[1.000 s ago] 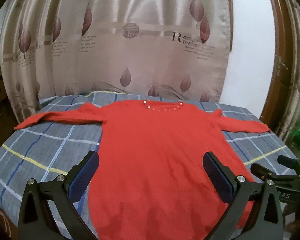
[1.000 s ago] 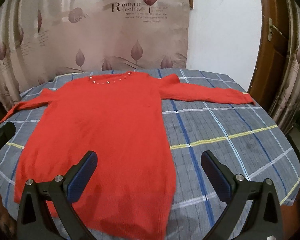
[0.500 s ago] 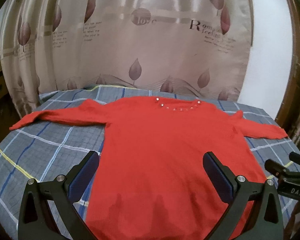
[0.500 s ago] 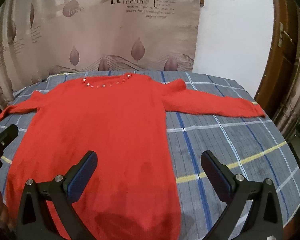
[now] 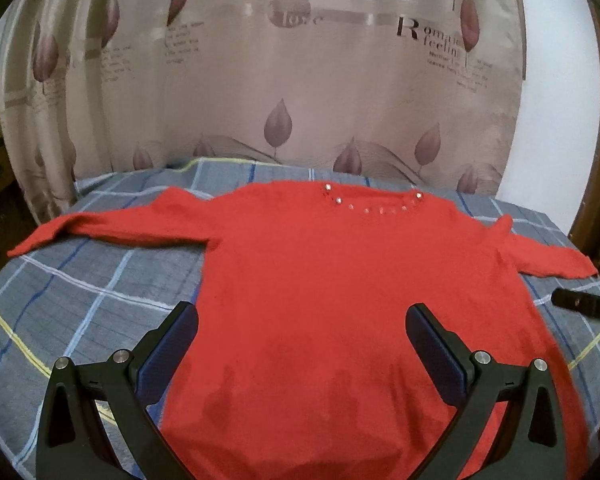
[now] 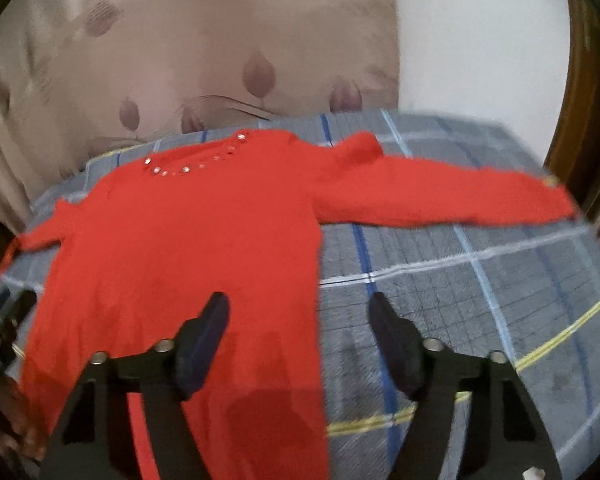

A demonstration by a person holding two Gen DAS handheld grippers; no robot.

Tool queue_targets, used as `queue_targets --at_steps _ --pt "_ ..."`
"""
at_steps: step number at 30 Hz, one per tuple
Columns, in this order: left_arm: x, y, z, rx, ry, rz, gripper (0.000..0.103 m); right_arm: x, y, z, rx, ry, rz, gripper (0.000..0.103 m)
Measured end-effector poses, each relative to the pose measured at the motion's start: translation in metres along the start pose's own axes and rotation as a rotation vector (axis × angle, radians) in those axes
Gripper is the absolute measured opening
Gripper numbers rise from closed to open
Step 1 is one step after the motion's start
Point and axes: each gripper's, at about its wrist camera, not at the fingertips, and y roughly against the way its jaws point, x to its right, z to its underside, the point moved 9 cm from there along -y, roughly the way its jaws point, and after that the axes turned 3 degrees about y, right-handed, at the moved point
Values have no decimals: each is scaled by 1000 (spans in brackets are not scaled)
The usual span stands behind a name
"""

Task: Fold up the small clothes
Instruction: 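Grasp the red sweater's sleeve cuff with the right gripper and lift it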

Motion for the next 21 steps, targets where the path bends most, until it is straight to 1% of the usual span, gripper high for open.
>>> queue_targets --at_steps 2,3,5,6,8,11,12,14,18,21 --pt "0 -2 1 -9 4 9 103 34 -10 -5 -23 -132 -79 59" --pt "0 -3 2 -14 5 10 103 50 -14 -7 -24 -198 -119 56" --pt "0 -2 3 -14 8 9 103 97 -22 -13 -15 -368 -188 52" --pt "-1 -2 3 -13 10 7 103 128 -26 -16 -6 -463 -205 52" --pt "-1 -3 4 -18 13 2 103 187 -34 -19 16 -622 -233 46" --pt "-1 -8 7 -48 15 -9 103 261 -41 -19 55 -825 -280 43" --pt "-1 -9 9 -53 16 -12 103 284 -41 -20 77 -890 -300 39" --pt "-3 -11 10 -61 17 -18 103 318 -41 -23 104 -958 -316 38" --pt "-2 -13 11 -75 7 -29 103 351 -47 -34 98 -970 -308 36" --pt "-1 -16 13 -92 -5 -42 103 368 -49 -42 112 -998 -293 36"
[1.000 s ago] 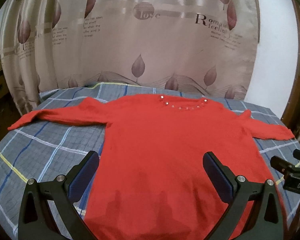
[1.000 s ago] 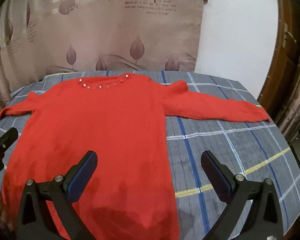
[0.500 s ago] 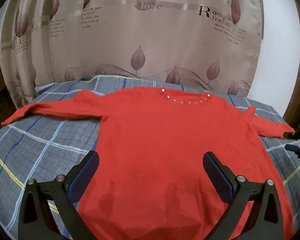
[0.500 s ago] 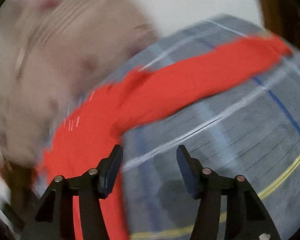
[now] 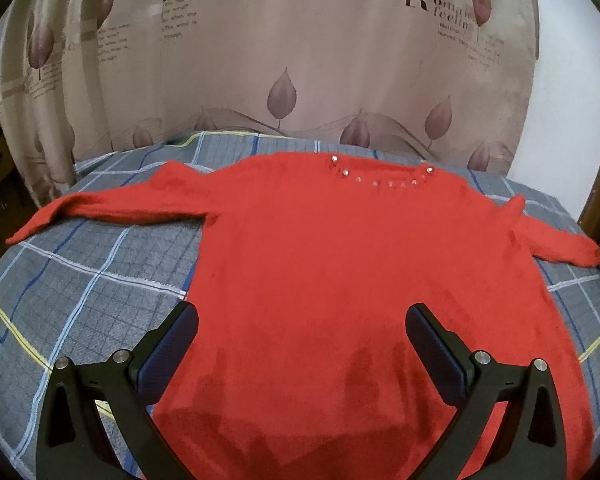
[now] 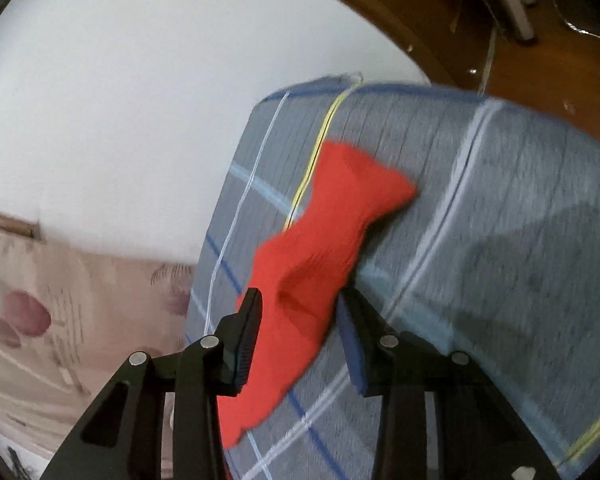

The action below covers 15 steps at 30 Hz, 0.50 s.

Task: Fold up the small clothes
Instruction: 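Grasp the red sweater's sleeve cuff with the right gripper and lift it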

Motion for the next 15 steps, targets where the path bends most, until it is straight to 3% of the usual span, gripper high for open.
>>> queue_targets --at_steps 8,9,10,11,15 --pt "0 -4 2 -23 -6 -4 103 -8 -13 -13 -4 -21 1 32" --pt "0 -4 2 -24 -5 -4 103 -5 -13 -13 -2 -22 11 24" --pt "0 -4 2 -27 -3 -1 103 -2 -14 -13 -4 -14 38 9" --pt "-1 -5 3 -28 -2 0 103 1 -16 -12 -11 -10 61 6" --pt "-2 -5 3 -32 13 8 103 -3 -12 -10 5 -15 42 8"
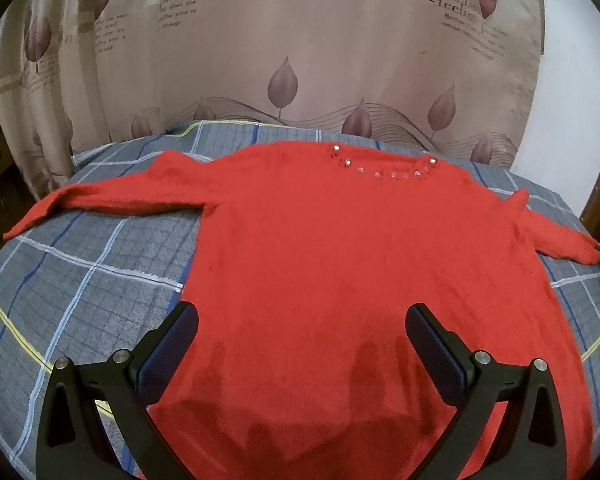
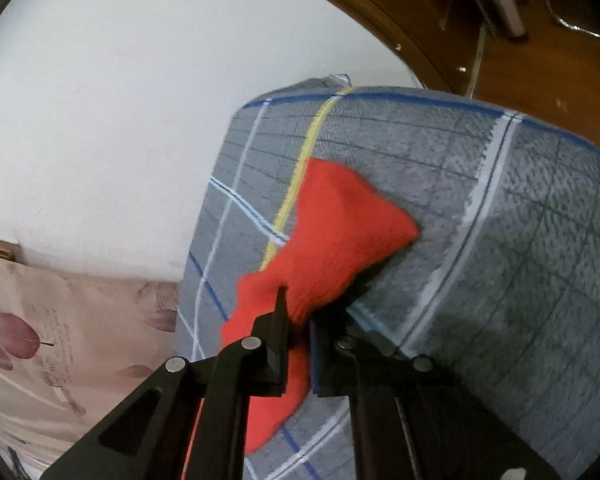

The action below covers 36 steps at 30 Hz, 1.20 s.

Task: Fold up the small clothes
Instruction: 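Grasp the red sweater's sleeve cuff with the right gripper and lift it, then fold the held sleeve across the sweater body with the right gripper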

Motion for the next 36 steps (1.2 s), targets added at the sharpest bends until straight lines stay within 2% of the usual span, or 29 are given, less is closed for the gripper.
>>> queue_targets --at_steps 3,7,12,15,21,24,28,32,33,35,36 --pt "-3 1 -1 6 23 11 103 -52 6 18 8 104 -65 8" --pt "-8 1 -2 1 63 33 103 -153 -5 74 -57 260 -174 8" --pt "-21 3 -3 15 151 64 103 -266 -47 182 -183 393 -298 8" --pt "-32 6 -4 30 219 79 103 -307 -86 260 -290 440 -342 8" --pt "-59 5 -1 35 376 107 103 -350 -160 407 -494 506 -351 8" --pt "-74 -1 3 14 464 128 103 -359 -186 456 -552 555 -324 8" --pt "-88 -6 9 -2 559 157 103 -364 -207 503 -608 601 -298 8" --pt "-89 -3 8 10 562 161 103 -355 -217 529 -669 640 -293 12" --pt "-88 -3 7 7 557 164 103 -354 -219 534 -673 647 -280 13" --pt "-88 -3 7 3 558 165 103 -352 -225 544 -691 695 -234 29" --pt "-88 -3 7 2 563 167 103 -350 -226 552 -711 742 -203 43"
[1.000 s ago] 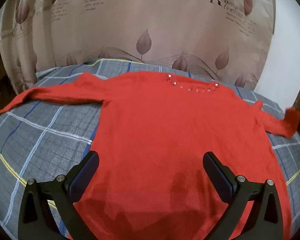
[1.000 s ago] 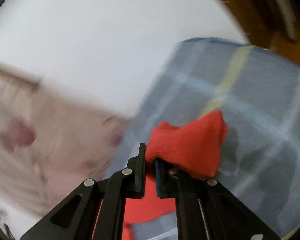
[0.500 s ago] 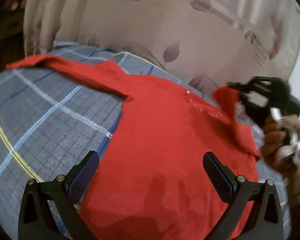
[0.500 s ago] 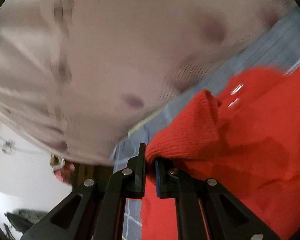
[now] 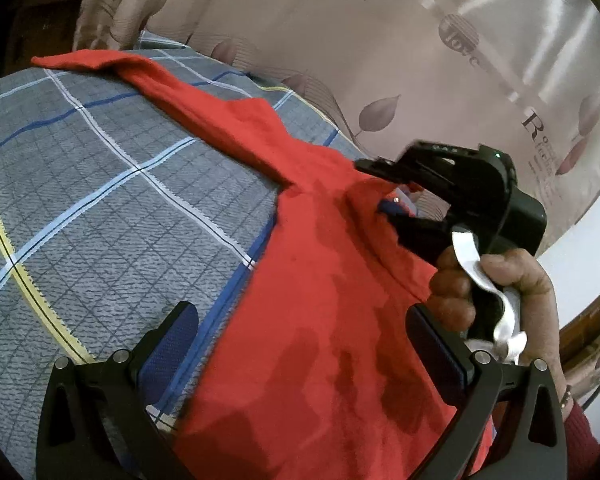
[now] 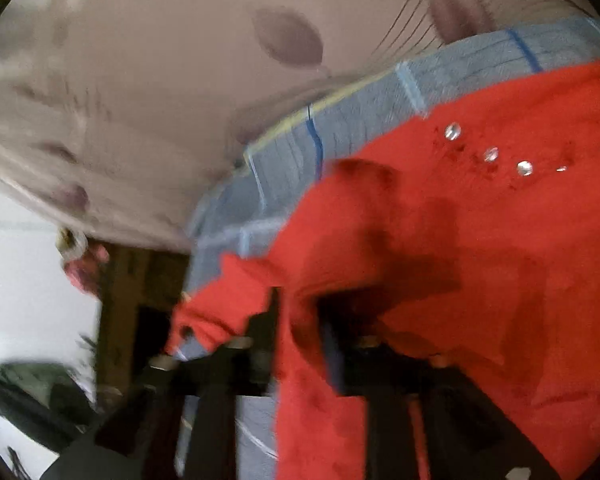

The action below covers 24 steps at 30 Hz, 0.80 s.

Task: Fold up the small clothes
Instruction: 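Fold the held sleeve across the sweater body with the right gripper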

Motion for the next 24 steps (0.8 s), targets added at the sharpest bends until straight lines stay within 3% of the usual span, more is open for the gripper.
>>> queue_targets --at_steps 1,4,6,9,12,14,17,20,24 --pt "-1 0 -1 0 5 1 103 -1 0 3 -19 36 34 52" --pt "-4 2 -3 9 13 -6 103 -13 27 5 41 213 110 54" --pt "-5 3 -3 12 12 -12 103 -32 60 8 101 317 43 57" --pt "-4 2 -2 10 9 -19 103 -34 121 18 175 280 -150 74" --pt "0 -2 -1 -29 -20 -13 103 3 174 37 259 230 -96 79" --pt "1 -4 -5 -56 -38 -18 103 34 199 60 271 182 -79 79" --pt "2 -5 -26 -63 -79 -28 103 83 224 94 275 130 14 79" --pt "19 -18 -52 -58 -261 -87 103 122 238 117 284 61 51 79" --pt "50 -41 -58 -23 -657 -243 103 146 234 132 290 -24 16 79"
